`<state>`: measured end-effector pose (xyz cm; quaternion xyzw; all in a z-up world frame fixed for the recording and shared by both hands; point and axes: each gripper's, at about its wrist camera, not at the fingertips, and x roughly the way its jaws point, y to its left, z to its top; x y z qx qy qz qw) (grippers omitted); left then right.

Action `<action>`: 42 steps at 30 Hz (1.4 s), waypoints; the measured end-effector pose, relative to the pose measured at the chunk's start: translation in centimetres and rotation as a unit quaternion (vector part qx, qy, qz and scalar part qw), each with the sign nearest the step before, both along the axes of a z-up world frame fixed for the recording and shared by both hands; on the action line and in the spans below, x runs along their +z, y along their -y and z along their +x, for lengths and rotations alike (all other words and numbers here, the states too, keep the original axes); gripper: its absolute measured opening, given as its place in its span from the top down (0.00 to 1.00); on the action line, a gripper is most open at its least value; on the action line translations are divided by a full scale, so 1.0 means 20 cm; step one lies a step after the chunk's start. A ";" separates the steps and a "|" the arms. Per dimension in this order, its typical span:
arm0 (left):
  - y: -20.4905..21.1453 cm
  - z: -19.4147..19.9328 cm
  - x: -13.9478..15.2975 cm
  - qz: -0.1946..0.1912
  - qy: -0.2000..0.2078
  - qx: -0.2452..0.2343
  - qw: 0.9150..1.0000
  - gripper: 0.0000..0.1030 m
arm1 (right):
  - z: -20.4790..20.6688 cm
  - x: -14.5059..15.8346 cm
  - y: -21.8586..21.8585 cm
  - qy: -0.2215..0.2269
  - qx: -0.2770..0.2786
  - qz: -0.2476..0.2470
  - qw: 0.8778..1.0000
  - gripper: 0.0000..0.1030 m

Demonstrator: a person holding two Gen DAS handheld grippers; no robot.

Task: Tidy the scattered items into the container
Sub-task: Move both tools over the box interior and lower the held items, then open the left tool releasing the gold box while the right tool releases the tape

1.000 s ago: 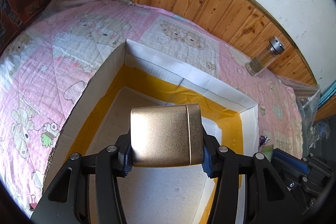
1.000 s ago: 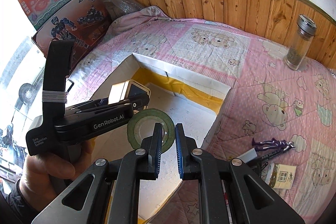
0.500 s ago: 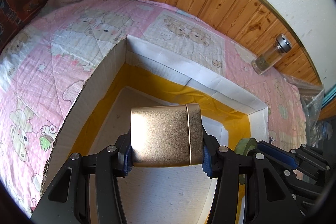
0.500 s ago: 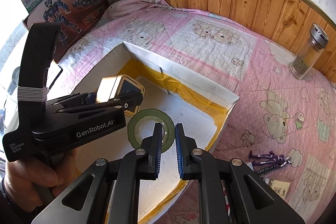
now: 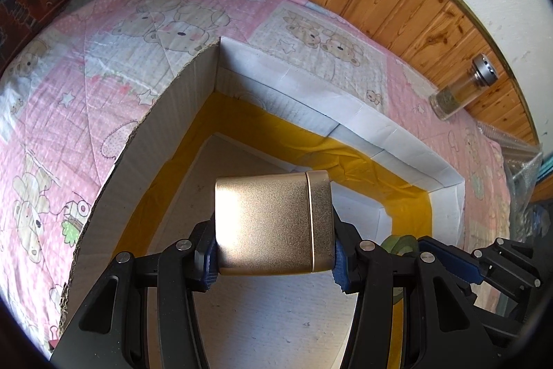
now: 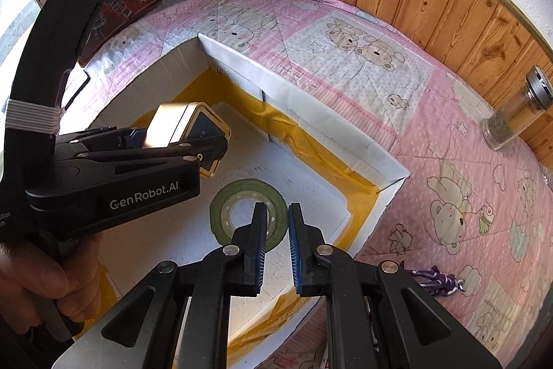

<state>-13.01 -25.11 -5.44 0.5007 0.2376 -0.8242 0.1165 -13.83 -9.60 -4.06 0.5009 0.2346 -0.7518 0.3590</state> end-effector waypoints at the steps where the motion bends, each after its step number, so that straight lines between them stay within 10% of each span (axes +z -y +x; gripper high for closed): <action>1: 0.00 -0.01 -0.01 0.001 0.003 0.001 1.000 0.48 | 0.00 -0.01 0.01 -0.003 0.005 0.006 1.000 0.87; 21: 0.03 -0.09 -0.16 0.059 0.034 0.014 0.998 0.48 | -0.03 -0.17 0.15 -0.005 0.057 0.084 0.995 0.87; 42: 0.01 -0.20 -0.18 0.011 0.030 -0.004 0.999 0.48 | -0.07 -0.26 0.23 -0.002 0.058 0.130 0.990 0.87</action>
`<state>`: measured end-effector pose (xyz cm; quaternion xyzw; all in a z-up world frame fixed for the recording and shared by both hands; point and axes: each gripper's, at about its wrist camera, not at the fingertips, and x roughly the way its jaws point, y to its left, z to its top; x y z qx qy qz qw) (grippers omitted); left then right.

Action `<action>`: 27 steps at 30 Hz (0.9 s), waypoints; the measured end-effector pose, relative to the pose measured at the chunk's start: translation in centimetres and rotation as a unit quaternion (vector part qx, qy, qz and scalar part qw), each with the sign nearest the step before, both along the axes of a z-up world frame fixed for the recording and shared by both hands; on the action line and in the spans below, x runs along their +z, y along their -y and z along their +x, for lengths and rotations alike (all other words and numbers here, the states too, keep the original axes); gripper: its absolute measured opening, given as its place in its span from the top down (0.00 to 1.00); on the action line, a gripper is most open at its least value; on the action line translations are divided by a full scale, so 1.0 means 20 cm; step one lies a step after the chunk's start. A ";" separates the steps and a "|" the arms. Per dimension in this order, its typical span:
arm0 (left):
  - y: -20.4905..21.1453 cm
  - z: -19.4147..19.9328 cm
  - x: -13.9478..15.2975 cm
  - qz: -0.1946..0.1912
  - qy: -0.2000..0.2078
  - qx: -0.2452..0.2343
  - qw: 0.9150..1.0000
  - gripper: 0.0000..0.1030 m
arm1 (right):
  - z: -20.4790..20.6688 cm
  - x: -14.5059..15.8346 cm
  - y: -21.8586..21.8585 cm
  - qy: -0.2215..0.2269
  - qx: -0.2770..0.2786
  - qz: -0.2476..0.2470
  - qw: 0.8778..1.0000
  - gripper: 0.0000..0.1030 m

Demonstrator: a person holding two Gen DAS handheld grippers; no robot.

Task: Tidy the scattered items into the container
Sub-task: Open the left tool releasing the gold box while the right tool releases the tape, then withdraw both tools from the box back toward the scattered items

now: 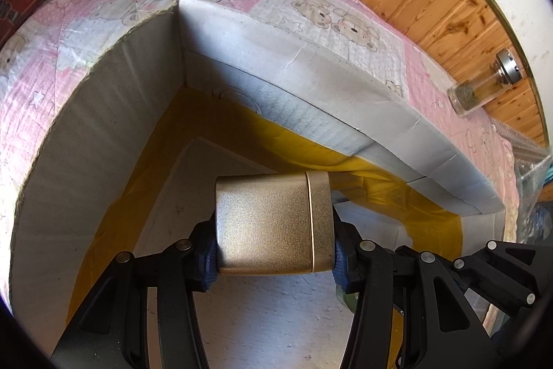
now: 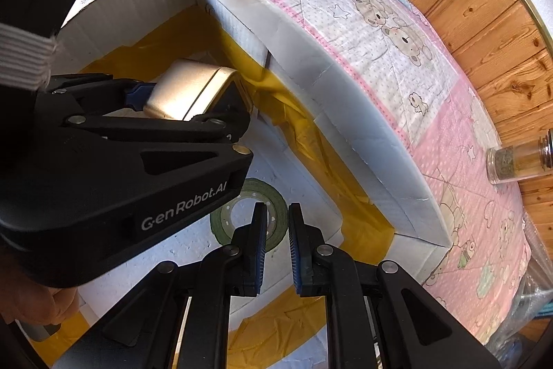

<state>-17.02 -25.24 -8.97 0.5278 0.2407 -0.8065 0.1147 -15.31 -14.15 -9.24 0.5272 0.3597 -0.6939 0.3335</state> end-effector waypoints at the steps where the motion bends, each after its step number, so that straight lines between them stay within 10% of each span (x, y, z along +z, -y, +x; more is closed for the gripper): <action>1: 0.00 -0.01 0.00 -0.001 -0.002 -0.001 1.000 0.48 | 0.00 0.00 0.00 0.001 -0.002 -0.001 1.000 0.87; 27: -0.10 0.19 0.28 -0.021 -0.037 -0.045 0.998 0.46 | 0.21 0.28 -0.28 0.011 -0.056 -0.095 0.994 0.82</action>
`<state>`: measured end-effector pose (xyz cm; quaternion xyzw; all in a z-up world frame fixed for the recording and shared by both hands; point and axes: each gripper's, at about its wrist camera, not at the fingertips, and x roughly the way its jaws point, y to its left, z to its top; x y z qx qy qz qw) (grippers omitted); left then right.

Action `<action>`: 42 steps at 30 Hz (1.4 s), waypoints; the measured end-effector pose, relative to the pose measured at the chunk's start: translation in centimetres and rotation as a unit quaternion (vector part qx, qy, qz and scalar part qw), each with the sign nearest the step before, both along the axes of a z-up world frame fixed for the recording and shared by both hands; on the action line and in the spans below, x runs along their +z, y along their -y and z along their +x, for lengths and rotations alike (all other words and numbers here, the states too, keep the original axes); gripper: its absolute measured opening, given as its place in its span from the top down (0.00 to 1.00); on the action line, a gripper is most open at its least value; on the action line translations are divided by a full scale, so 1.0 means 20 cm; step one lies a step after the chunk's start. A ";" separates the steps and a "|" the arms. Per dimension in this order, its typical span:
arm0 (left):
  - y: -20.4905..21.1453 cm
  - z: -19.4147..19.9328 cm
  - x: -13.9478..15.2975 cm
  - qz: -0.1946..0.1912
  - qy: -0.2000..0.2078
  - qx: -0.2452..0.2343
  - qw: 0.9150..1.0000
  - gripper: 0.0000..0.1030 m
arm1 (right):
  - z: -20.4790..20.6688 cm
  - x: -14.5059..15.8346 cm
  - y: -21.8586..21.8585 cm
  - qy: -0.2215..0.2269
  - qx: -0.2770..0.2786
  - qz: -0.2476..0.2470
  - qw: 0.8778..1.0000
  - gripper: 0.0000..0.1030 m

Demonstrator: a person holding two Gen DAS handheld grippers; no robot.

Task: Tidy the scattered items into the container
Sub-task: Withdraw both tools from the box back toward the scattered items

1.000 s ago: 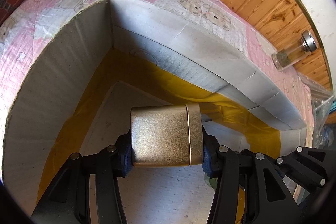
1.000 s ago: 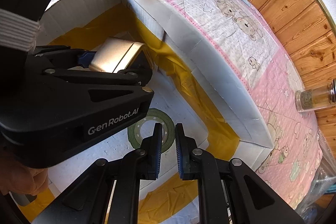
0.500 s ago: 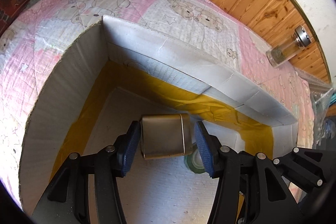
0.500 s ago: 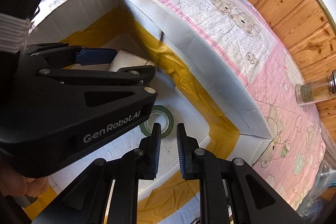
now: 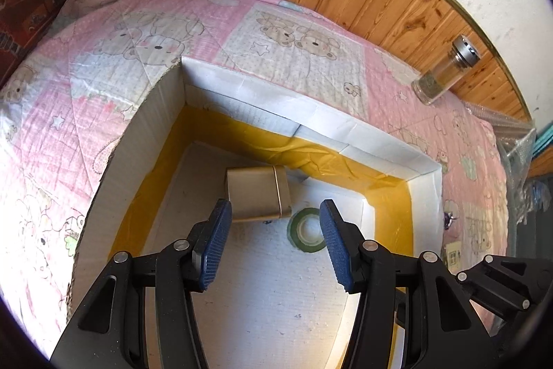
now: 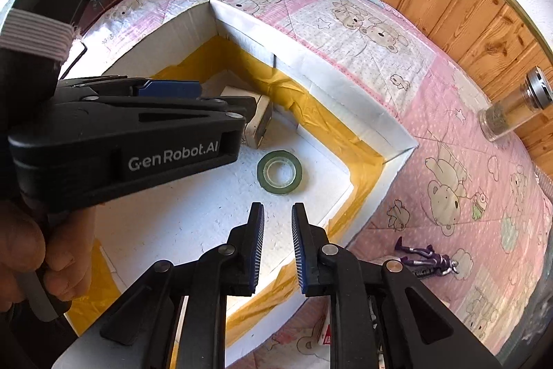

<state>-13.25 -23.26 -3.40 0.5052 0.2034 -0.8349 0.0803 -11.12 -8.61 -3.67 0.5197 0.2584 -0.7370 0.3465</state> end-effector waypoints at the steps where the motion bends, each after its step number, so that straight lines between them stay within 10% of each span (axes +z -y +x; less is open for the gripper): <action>1: 0.00 0.02 0.01 -0.001 -0.003 0.000 1.000 0.46 | 0.00 0.02 -0.05 -0.002 -0.002 -0.007 1.000 0.82; 22: -0.09 0.37 0.25 0.024 -0.066 -0.003 0.998 0.46 | 0.37 0.31 -0.23 -0.055 0.001 -0.169 0.984 0.75; 42: -0.38 0.77 0.35 0.001 -0.117 -0.029 0.993 0.46 | 0.80 0.31 -0.65 -0.099 0.024 -0.316 0.943 0.71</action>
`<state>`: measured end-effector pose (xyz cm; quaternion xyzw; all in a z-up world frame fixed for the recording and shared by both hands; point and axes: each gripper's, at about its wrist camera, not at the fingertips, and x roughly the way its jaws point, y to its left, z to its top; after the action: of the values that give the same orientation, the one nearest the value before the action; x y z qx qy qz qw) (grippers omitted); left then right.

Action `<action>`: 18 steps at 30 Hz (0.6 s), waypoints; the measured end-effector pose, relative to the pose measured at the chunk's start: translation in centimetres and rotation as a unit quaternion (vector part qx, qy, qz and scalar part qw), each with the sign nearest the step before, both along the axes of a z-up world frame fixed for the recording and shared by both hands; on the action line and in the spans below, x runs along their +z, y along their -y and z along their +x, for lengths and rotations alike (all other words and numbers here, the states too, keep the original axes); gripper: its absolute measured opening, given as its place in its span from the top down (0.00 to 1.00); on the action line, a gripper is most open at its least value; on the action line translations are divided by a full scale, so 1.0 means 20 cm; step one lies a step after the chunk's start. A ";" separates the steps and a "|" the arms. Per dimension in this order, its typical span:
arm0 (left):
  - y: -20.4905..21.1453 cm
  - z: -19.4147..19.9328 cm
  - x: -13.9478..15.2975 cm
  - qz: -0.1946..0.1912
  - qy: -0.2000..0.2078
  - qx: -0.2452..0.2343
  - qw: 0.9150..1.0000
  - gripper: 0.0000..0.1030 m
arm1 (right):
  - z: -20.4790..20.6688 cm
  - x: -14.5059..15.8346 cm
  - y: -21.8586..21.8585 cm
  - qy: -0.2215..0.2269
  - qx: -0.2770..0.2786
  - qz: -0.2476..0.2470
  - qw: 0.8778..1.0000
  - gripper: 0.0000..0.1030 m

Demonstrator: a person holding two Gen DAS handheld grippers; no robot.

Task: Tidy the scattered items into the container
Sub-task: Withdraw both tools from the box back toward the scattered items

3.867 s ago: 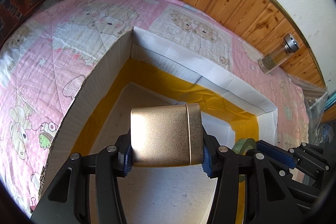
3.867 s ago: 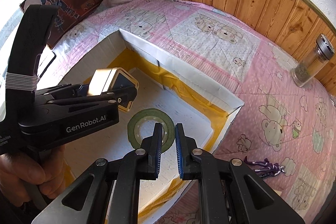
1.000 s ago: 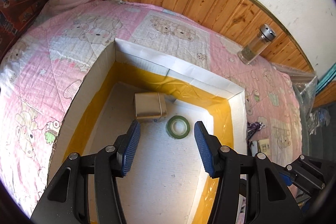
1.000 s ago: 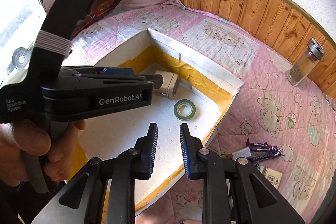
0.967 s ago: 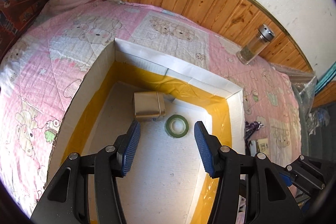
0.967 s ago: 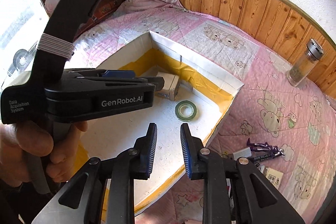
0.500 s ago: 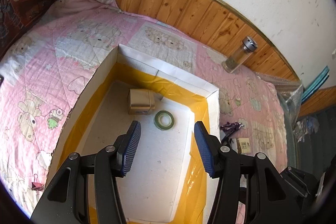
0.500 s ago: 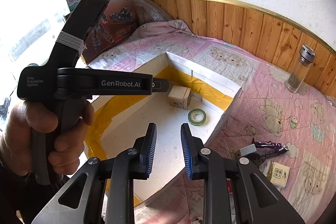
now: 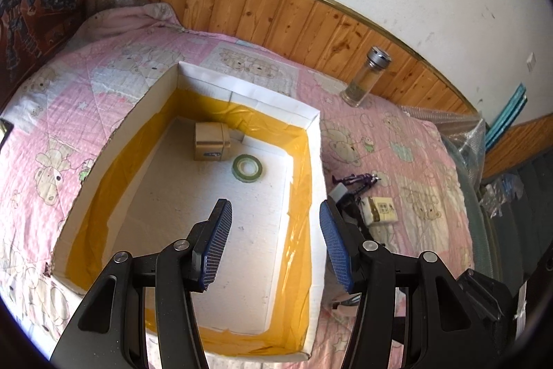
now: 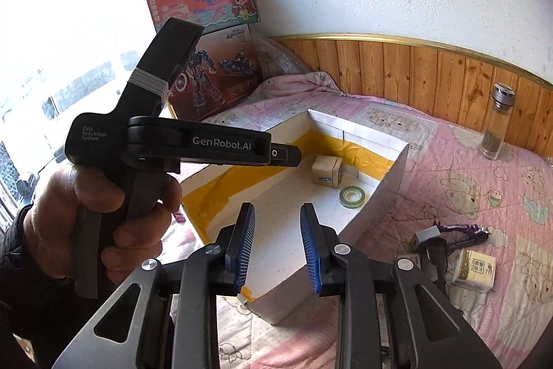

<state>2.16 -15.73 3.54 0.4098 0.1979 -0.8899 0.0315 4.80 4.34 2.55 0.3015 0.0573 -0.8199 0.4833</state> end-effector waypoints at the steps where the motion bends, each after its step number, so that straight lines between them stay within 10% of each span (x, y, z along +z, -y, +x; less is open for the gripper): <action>1: -0.04 0.01 0.00 -0.006 -0.001 -0.006 1.000 0.46 | 0.01 -0.02 -0.04 0.002 -0.007 -0.006 1.000 0.69; 18: -0.67 0.04 -0.03 -0.041 -0.034 -0.200 0.978 0.46 | -0.29 -0.30 -0.56 0.123 -0.175 0.012 0.977 0.66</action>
<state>3.03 -2.35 2.96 0.4092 0.0758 -0.8989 -0.1372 -0.96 15.49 -3.55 0.4112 -0.0467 -0.8476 0.3321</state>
